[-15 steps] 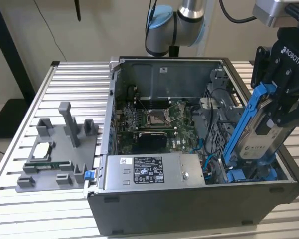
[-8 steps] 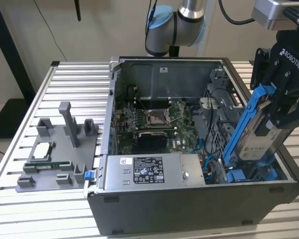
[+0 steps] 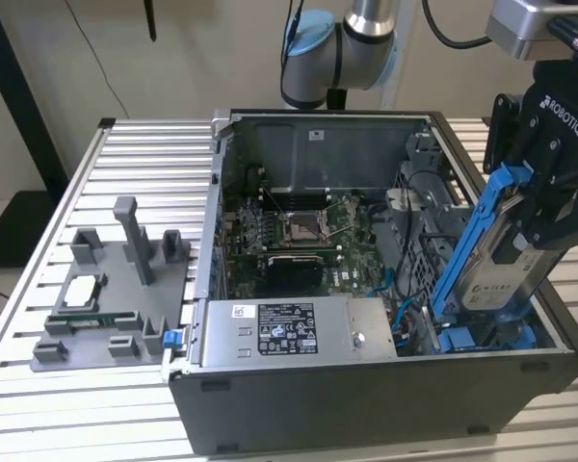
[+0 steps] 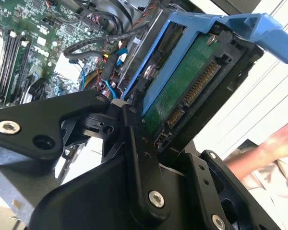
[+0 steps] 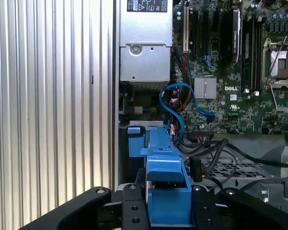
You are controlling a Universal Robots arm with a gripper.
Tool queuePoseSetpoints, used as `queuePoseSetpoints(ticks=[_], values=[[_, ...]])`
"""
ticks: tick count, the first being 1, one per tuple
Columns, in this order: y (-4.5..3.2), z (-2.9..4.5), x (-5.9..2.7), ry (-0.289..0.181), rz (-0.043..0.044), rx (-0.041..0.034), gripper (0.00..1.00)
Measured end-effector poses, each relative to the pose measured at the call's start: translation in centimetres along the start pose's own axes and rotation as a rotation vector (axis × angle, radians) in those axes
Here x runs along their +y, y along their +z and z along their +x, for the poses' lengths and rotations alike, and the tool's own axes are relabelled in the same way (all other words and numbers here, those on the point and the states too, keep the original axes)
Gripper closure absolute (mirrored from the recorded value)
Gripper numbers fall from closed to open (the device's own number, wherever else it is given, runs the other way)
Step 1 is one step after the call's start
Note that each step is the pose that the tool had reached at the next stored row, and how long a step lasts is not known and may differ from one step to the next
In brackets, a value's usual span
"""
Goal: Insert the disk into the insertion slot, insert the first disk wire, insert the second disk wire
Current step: 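Insert the disk into the insertion slot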
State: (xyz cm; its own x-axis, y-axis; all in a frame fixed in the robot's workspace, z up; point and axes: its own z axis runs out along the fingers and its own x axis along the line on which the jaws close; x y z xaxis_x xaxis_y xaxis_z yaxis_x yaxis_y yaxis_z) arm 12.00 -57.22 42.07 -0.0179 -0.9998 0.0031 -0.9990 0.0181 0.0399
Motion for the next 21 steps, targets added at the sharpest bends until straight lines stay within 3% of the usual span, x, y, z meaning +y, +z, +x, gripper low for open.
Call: queuePoseSetpoints(ticks=[7, 21], values=[[0.53, 0.0, -0.19, 0.0, 0.0, -0.0007, 1.0], [1.92, -0.01, -0.35, -0.005, 0.0, -0.0134, 1.0]])
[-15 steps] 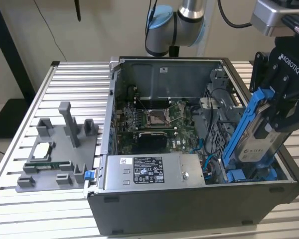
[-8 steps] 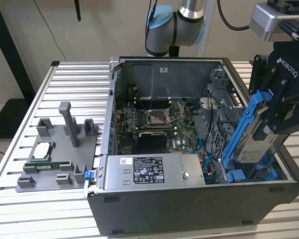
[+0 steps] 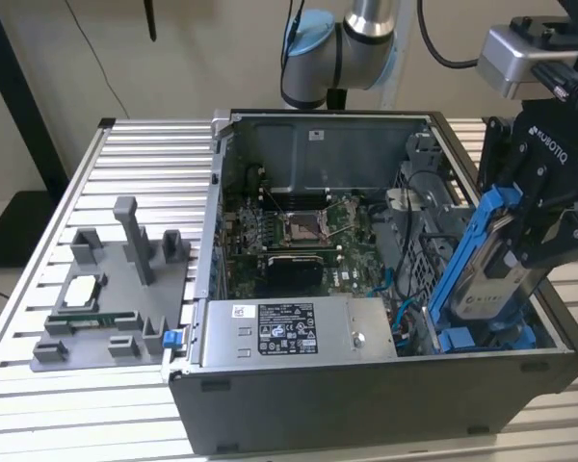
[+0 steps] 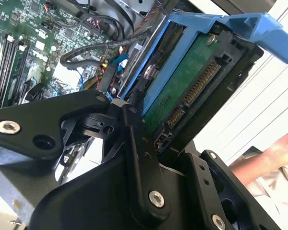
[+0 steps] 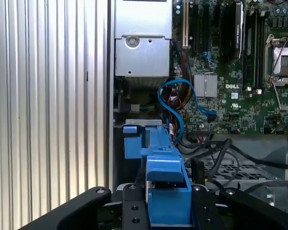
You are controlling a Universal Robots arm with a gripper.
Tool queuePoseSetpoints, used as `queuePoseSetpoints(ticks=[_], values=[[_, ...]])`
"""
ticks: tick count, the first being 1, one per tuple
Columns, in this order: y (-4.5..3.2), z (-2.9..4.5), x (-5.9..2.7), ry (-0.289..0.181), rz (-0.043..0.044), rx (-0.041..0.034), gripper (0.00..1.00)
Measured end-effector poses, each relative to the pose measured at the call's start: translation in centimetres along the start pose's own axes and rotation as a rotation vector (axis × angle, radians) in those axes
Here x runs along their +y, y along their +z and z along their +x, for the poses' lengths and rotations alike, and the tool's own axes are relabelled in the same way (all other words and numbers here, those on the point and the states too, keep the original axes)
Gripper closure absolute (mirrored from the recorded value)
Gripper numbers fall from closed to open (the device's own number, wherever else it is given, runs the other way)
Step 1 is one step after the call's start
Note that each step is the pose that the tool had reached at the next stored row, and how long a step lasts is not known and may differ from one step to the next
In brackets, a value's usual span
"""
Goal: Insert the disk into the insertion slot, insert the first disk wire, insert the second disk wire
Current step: 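Insert the disk into the insertion slot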
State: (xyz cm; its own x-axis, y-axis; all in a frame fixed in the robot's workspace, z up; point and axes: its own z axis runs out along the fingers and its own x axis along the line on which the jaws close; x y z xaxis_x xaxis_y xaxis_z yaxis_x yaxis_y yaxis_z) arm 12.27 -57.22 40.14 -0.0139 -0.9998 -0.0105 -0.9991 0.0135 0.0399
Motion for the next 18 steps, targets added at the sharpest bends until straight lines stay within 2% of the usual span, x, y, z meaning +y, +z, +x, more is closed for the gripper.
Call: queuePoseSetpoints(ticks=[8, 16, 17, 18], values=[[1.39, 0.01, -0.13, -0.001, -0.0001, -0.0005, 1.0], [1.43, 0.01, -0.14, -0.001, 0.0, -0.0004, 1.0], [1.43, 0.01, -0.14, -0.001, 0.0, -0.0002, 0.0], [1.44, 0.01, -0.14, -0.001, 0.0, -0.0003, 0.0]])
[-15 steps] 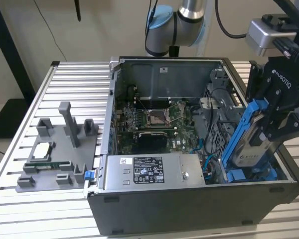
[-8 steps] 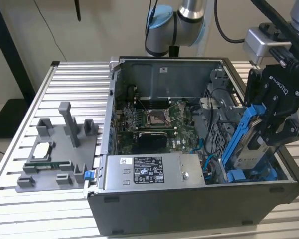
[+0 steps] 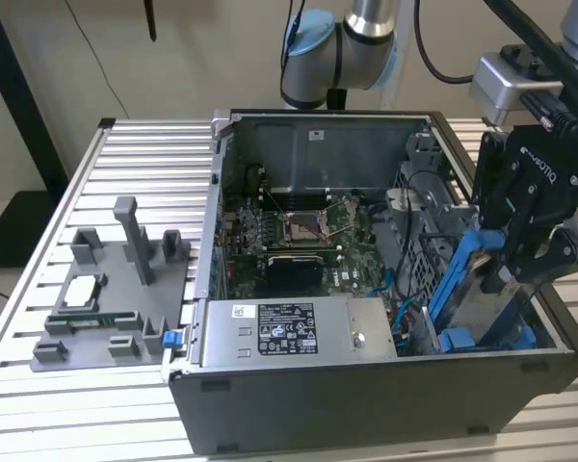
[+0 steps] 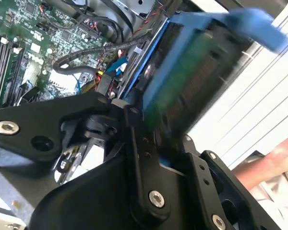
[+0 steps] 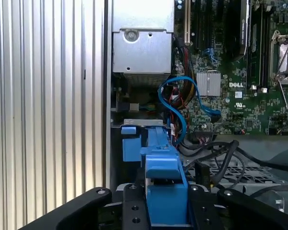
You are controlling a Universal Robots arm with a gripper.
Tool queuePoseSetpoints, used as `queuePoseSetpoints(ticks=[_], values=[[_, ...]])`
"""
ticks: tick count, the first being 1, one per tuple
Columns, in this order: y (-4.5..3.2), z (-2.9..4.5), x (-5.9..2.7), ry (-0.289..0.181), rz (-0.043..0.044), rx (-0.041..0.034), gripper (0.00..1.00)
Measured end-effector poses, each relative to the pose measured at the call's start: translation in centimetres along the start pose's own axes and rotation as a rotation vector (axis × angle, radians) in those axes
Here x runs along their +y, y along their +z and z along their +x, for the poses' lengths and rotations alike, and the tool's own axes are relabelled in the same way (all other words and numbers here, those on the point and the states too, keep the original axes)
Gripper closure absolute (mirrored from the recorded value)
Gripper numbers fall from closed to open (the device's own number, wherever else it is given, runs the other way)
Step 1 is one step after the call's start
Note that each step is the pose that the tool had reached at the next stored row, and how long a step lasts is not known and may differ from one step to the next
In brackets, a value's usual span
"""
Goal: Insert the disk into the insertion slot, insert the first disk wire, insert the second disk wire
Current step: 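Insert the disk into the insertion slot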
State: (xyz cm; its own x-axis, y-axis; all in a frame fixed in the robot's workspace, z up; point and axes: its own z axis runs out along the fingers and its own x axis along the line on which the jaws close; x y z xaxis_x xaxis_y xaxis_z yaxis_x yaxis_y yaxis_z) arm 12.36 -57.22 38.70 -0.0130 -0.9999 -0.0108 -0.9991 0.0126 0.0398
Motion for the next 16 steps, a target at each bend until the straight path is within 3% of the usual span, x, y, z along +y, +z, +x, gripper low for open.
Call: queuePoseSetpoints(ticks=[4, 12, 16], values=[[-0.24, 0.0, 0.01, 0.0, -0.0001, -0.0003, 0.0], [-2.58, -0.03, 0.11, 0.0, -0.0001, -0.0002, 0.0], [-2.89, -0.04, 0.12, 0.0, 0.0, -0.0004, 0.0]])
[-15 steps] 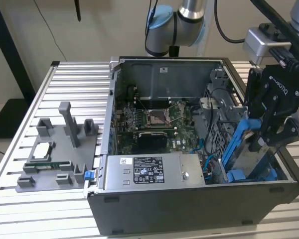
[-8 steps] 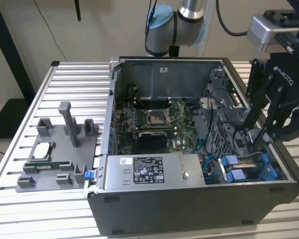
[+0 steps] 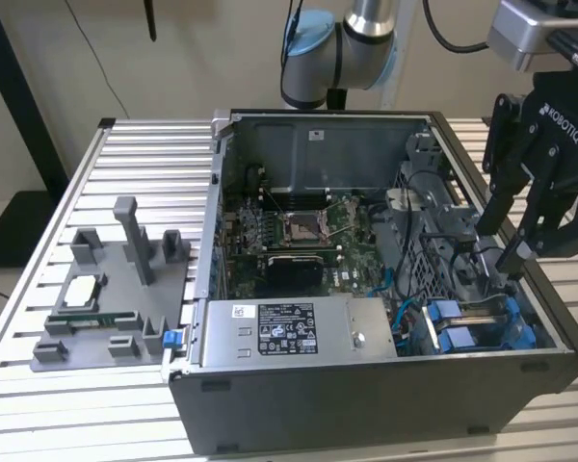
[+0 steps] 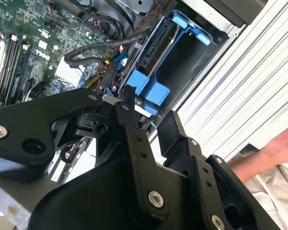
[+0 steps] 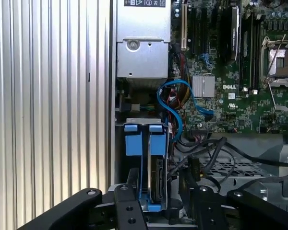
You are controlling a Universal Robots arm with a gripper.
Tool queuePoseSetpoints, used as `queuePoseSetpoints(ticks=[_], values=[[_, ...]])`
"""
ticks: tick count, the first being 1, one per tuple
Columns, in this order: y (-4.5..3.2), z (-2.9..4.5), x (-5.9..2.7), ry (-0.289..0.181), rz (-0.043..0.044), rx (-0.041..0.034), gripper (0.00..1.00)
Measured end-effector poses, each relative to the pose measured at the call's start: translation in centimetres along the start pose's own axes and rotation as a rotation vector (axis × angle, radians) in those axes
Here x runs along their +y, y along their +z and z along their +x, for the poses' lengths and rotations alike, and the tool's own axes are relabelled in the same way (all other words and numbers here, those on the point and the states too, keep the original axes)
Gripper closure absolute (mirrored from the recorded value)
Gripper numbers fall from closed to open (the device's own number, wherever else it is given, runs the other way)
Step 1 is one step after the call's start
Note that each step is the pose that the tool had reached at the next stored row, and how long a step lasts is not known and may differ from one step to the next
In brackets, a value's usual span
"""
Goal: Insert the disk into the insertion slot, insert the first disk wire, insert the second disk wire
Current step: 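Insert the disk into the insertion slot, then insert the first disk wire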
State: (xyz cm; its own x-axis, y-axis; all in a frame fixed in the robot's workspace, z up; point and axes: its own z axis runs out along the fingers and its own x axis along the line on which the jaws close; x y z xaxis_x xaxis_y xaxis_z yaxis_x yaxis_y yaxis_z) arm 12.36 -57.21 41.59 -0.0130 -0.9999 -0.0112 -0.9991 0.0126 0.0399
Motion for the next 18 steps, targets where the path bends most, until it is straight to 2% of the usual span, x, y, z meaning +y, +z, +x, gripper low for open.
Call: queuePoseSetpoints(ticks=[11, 18], values=[[-0.08, -0.08, 0.0, 0.0, 0.0, 0.0004, 0.0], [0.35, -0.68, 0.1, -0.001, 0.0021, -0.0106, 0.0]])
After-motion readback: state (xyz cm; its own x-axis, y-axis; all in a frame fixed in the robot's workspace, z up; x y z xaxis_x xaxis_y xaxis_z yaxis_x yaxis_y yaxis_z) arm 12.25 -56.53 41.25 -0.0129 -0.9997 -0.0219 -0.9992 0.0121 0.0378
